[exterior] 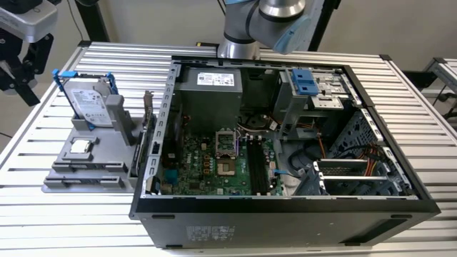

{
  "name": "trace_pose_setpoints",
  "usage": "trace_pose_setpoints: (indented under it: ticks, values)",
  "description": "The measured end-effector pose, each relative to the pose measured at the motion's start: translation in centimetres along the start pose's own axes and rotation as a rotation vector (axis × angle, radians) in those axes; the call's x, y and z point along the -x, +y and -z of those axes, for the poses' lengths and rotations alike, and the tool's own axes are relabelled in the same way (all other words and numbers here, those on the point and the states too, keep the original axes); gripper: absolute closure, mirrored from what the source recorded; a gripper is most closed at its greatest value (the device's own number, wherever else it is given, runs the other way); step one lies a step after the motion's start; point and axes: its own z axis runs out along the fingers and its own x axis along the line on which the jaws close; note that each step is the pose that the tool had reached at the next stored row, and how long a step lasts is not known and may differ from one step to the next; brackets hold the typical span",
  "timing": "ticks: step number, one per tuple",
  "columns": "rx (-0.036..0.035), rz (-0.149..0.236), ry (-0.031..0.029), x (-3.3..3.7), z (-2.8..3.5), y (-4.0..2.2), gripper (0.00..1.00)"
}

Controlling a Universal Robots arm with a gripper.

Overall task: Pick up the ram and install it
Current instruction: 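Pick up the ram and move it above insertion slot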

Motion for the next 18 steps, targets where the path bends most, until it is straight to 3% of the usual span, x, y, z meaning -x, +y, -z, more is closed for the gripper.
trace_pose_setpoints:
  ticks: [18]
  values:
    - [0.0025, 0.246, 0.0112, 0.00, 0.00, 0.00, 1.00]
